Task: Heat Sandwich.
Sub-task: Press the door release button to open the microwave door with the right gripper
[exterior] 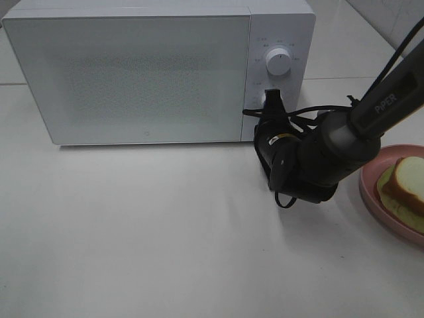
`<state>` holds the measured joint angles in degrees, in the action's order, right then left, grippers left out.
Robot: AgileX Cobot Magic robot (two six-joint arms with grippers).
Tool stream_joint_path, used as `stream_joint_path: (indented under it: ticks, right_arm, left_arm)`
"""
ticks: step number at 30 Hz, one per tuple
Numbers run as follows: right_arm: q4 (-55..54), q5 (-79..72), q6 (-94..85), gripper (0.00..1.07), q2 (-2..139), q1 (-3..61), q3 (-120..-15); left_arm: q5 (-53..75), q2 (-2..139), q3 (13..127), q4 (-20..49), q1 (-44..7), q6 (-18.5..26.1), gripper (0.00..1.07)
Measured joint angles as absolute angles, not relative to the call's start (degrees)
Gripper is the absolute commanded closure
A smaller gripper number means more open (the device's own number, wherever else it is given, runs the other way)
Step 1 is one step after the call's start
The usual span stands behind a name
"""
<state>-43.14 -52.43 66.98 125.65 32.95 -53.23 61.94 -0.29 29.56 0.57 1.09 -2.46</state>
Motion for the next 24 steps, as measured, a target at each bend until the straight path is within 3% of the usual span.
stream_joint_path:
  ticks: [24]
  right_arm:
    - [-40.8, -54.4, 68.7, 1.07, 126.5, 31.7, -53.5]
  left_arm:
    - [61.9, -0.3, 29.6, 0.6, 1.1, -2.5, 0.10]
